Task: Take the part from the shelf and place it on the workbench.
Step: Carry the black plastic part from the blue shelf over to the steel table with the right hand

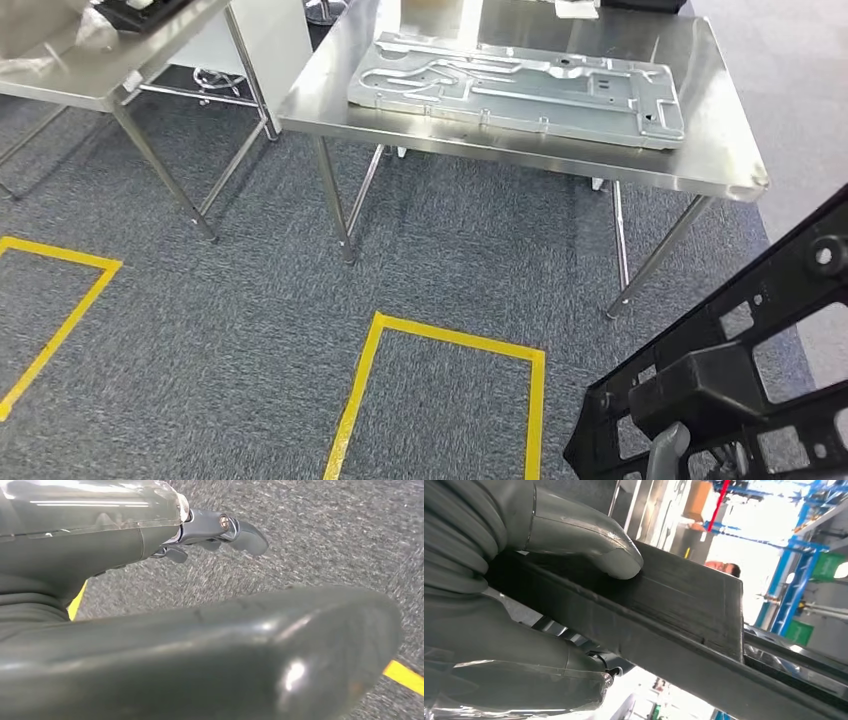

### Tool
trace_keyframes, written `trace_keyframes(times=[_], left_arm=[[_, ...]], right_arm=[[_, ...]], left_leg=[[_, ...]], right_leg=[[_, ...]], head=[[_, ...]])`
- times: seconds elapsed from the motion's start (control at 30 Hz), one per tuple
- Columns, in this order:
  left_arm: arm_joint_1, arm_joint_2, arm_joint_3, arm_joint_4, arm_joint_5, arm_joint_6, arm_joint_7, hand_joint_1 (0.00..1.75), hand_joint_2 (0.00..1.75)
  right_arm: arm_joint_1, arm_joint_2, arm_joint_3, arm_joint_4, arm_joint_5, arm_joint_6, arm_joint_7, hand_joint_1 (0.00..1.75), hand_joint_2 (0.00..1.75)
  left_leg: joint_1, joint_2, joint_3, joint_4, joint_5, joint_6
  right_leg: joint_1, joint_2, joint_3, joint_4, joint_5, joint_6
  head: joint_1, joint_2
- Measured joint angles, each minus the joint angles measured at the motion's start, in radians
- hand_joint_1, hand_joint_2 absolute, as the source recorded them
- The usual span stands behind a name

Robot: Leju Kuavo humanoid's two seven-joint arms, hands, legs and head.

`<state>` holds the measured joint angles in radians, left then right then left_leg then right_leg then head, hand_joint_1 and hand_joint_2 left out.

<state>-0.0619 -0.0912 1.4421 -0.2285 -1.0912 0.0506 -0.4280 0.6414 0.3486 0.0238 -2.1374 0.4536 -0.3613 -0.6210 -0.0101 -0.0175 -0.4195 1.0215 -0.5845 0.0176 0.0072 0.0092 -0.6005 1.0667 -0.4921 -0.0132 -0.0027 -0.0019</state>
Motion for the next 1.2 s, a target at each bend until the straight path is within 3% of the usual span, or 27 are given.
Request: trace_keyframes(times=[0.07, 0.13, 0.17, 0.23, 0.27, 0.3, 0.33, 0.4, 0.43, 0.47, 0.5, 0.57, 0.63, 0.67, 0.7, 0.77, 0.8, 0.83, 0.87, 0.93, 0.97, 1.0, 1.03, 1.07, 1.13, 1.17, 1.2], left_arm=[[-0.006, 0.002, 0.000, 0.000, -0.002, -0.002, -0.001, 0.00, 0.00], [-0.010, 0.002, -0.001, 0.000, -0.004, -0.004, -0.001, 0.00, 0.00], [-0.010, 0.002, -0.001, 0.000, -0.006, -0.005, -0.002, 0.00, 0.00], [-0.005, 0.001, -0.001, 0.000, -0.006, -0.005, -0.001, 0.00, 0.00], [-0.002, 0.001, -0.001, 0.000, -0.005, -0.005, -0.001, 0.00, 0.00], [0.000, 0.002, -0.001, 0.000, -0.005, -0.005, -0.001, 0.00, 0.00], [0.001, 0.002, -0.001, 0.000, -0.005, -0.006, -0.001, 0.00, 0.00], [0.004, 0.002, -0.001, 0.000, -0.004, -0.006, -0.001, 0.00, 0.00], [0.005, 0.003, -0.001, 0.000, -0.005, -0.006, -0.001, 0.00, 0.00], [0.005, 0.003, -0.001, 0.000, -0.005, -0.007, -0.001, 0.00, 0.00], [0.005, 0.003, -0.001, 0.000, -0.005, -0.007, -0.001, 0.00, 0.00], [0.003, 0.003, -0.001, 0.000, -0.006, -0.007, -0.002, 0.00, 0.00], [0.000, 0.003, -0.002, 0.000, -0.007, -0.008, -0.002, 0.00, 0.00], [0.000, 0.003, -0.002, 0.000, -0.007, -0.009, -0.003, 0.00, 0.00], [0.001, 0.003, -0.002, 0.000, -0.007, -0.009, -0.003, 0.00, 0.00], [0.004, 0.003, -0.002, 0.000, -0.007, -0.009, -0.002, 0.00, 0.00], [0.005, 0.003, -0.002, 0.000, -0.007, -0.009, -0.002, 0.00, 0.00], [0.006, 0.003, -0.002, 0.000, -0.007, -0.009, -0.002, 0.00, 0.00], [0.008, 0.003, -0.002, 0.000, -0.007, -0.010, -0.002, 0.00, 0.00], [0.006, 0.002, -0.002, 0.000, -0.007, -0.010, -0.002, 0.00, 0.00], [0.005, 0.002, -0.002, 0.000, -0.007, -0.010, -0.001, 0.00, 0.00], [0.001, 0.002, -0.002, 0.000, -0.007, -0.010, -0.001, 0.00, 0.00], [-0.005, 0.002, -0.002, 0.000, -0.007, -0.010, -0.001, 0.00, 0.00], [-0.011, 0.002, -0.002, 0.000, -0.007, -0.010, -0.002, 0.00, 0.00], [-0.018, 0.003, -0.003, 0.000, -0.008, -0.010, -0.002, 0.00, 0.00], [-0.017, 0.003, -0.003, 0.000, -0.008, -0.011, -0.002, 0.00, 0.00], [-0.014, 0.003, -0.003, 0.000, -0.008, -0.011, -0.002, 0.00, 0.00]], right_arm=[[0.001, 0.001, -0.002, 0.000, 0.000, 0.000, 0.003, 1.75, 1.75], [0.001, 0.001, -0.004, 0.000, 0.000, 0.000, 0.005, 1.75, 1.75], [0.000, 0.002, -0.004, 0.001, 0.000, 0.000, 0.006, 1.75, 1.75], [0.001, 0.002, -0.006, 0.001, 0.000, 0.000, 0.007, 1.75, 1.75], [0.001, 0.002, -0.007, 0.002, 0.000, 0.000, 0.008, 1.75, 1.75], [0.001, 0.002, -0.008, 0.003, 0.000, 0.000, 0.008, 1.75, 1.75], [0.001, 0.002, -0.008, 0.004, 0.000, 0.000, 0.008, 1.75, 1.75], [0.000, 0.002, -0.009, 0.006, 0.000, -0.001, 0.008, 1.75, 1.75], [0.000, 0.002, -0.010, 0.007, 0.000, -0.001, 0.009, 1.75, 1.75], [0.000, 0.003, -0.011, 0.008, 0.000, -0.001, 0.009, 1.75, 1.75], [0.000, 0.003, -0.012, 0.008, 0.000, -0.001, 0.010, 1.75, 1.75], [-0.004, 0.004, -0.013, 0.008, -0.006, 0.001, 0.011, 1.75, 1.75], [-0.008, 0.004, -0.013, 0.008, -0.021, 0.008, 0.012, 1.75, 1.75], [-0.008, 0.004, -0.013, 0.008, -0.031, 0.014, 0.012, 1.75, 1.75], [-0.009, 0.004, -0.013, 0.008, -0.041, 0.023, 0.012, 1.75, 1.75], [-0.008, 0.004, -0.014, 0.008, -0.054, 0.036, 0.012, 1.75, 1.75], [-0.008, 0.004, -0.014, 0.008, -0.057, 0.038, 0.011, 1.75, 1.75], [-0.008, 0.004, -0.014, 0.008, -0.057, 0.037, 0.011, 1.75, 1.75], [-0.008, 0.004, -0.014, 0.008, -0.057, 0.034, 0.011, 1.75, 1.75], [-0.007, 0.004, -0.016, 0.010, -0.054, 0.026, 0.010, 1.75, 1.75], [-0.007, 0.004, -0.017, 0.010, -0.052, 0.022, 0.010, 1.75, 1.75], [-0.009, 0.004, -0.018, 0.010, -0.051, 0.019, 0.009, 1.75, 1.75], [-0.011, 0.004, -0.018, 0.009, -0.050, 0.018, 0.009, 1.75, 1.75], [-0.013, 0.005, -0.018, 0.007, -0.049, 0.016, 0.008, 1.75, 1.75], [-0.017, 0.005, -0.018, 0.005, -0.044, 0.012, 0.007, 1.75, 1.75], [-0.018, 0.005, -0.018, 0.005, -0.040, 0.008, 0.006, 1.75, 1.75], [-0.019, 0.005, -0.018, 0.006, -0.037, 0.004, 0.006, 1.75, 1.75]], left_leg=[[-0.001, 0.002, -0.029, 0.077, 0.037, -0.011], [0.003, 0.004, -0.110, 0.197, 0.052, -0.023], [0.007, 0.006, -0.155, 0.246, 0.032, -0.029], [0.016, 0.009, -0.226, 0.284, -0.042, -0.039], [0.019, 0.010, -0.249, 0.271, -0.071, -0.042], [0.021, 0.011, -0.263, 0.238, -0.080, -0.045], [0.023, 0.012, -0.270, 0.190, -0.054, -0.048], [0.022, 0.020, -0.272, 0.102, 0.087, -0.050], [0.019, 0.023, -0.269, 0.081, 0.144, -0.045], [0.015, 0.026, -0.264, 0.074, 0.174, -0.038], [0.012, 0.026, -0.255, 0.072, 0.162, -0.028], [0.015, 0.022, -0.219, 0.048, 0.144, -0.010], [0.018, 0.020, -0.170, 0.016, 0.127, 0.004], [0.017, 0.021, -0.145, 0.001, 0.116, 0.009], [0.016, 0.022, -0.119, -0.012, 0.104, 0.011], [0.015, 0.024, -0.061, -0.033, 0.075, 0.010], [0.015, 0.024, -0.030, -0.042, 0.058, 0.008], [0.015, 0.025, -0.001, -0.048, 0.040, 0.006], [0.015, 0.026, 0.025, -0.052, 0.019, 0.004], [0.012, 0.028, 0.070, -0.053, -0.025, -0.005], [0.010, 0.030, 0.095, -0.056, -0.042, -0.011], [0.008, 0.029, 0.112, -0.051, -0.047, -0.019], [0.009, 0.030, 0.112, -0.029, -0.036, -0.026], [0.010, 0.029, 0.094, 0.020, -0.011, -0.032], [0.013, 0.025, -0.002, 0.168, 0.029, -0.043], [0.015, 0.025, -0.054, 0.231, 0.017, -0.047], [0.016, 0.024, -0.102, 0.269, -0.022, -0.051]], right_leg=[[-0.007, 0.000, 0.034, -0.024, -0.008, -0.008], [-0.016, -0.002, 0.074, -0.047, -0.024, -0.013], [-0.018, -0.003, 0.093, -0.054, -0.035, -0.014], [-0.023, -0.001, 0.131, -0.062, -0.062, -0.011], [-0.027, 0.001, 0.153, -0.063, -0.078, -0.008], [-0.031, 0.003, 0.175, -0.063, -0.096, -0.005], [-0.034, 0.004, 0.199, -0.064, -0.115, 0.000], [-0.038, 0.005, 0.239, -0.066, -0.151, 0.011], [-0.039, 0.006, 0.253, -0.071, -0.166, 0.019], [-0.038, 0.007, 0.266, -0.076, -0.173, 0.027], [-0.037, 0.007, 0.275, -0.074, -0.169, 0.036], [-0.036, 0.005, 0.252, -0.006, -0.124, 0.050], [-0.036, 0.002, 0.156, 0.137, -0.084, 0.052], [-0.034, 0.000, 0.100, 0.199, -0.095, 0.050], [-0.033, -0.001, 0.049, 0.235, -0.133, 0.049], [-0.029, -0.002, -0.026, 0.239, -0.228, 0.049], [-0.028, -0.003, -0.051, 0.214, -0.252, 0.049], [-0.026, -0.005, -0.070, 0.173, -0.237, 0.047], [-0.024, -0.009, -0.086, 0.121, -0.165, 0.041], [-0.017, -0.019, -0.101, 0.040, 0.015, 0.026], [-0.014, -0.021, -0.099, 0.024, 0.073, 0.018], [-0.013, -0.019, -0.089, 0.022, 0.082, 0.011], [-0.014, -0.015, -0.074, 0.022, 0.071, 0.003], [-0.016, -0.012, -0.059, 0.017, 0.060, -0.005], [-0.020, -0.008, -0.024, 0.002, 0.038, -0.018], [-0.020, -0.006, -0.006, -0.005, 0.026, -0.022], [-0.020, -0.002, 0.015, -0.012, 0.013, -0.024]], head=[[-0.001, 0.000], [-0.006, 0.000], [-0.009, 0.000], [-0.010, 0.000], [-0.010, 0.000], [-0.010, 0.000], [-0.010, 0.000], [-0.011, 0.000], [-0.012, 0.000], [-0.013, 0.000], [-0.014, 0.000], [-0.013, 0.000], [-0.011, 0.000], [-0.009, 0.000], [-0.007, 0.000], [-0.006, 0.000], [-0.006, 0.000], [-0.006, 0.000], [-0.006, 0.000], [-0.006, 0.000], [-0.007, 0.000], [-0.007, 0.000], [-0.007, 0.000], [-0.007, 0.000], [-0.008, 0.000], [-0.009, 0.000], [-0.009, 0.000]])
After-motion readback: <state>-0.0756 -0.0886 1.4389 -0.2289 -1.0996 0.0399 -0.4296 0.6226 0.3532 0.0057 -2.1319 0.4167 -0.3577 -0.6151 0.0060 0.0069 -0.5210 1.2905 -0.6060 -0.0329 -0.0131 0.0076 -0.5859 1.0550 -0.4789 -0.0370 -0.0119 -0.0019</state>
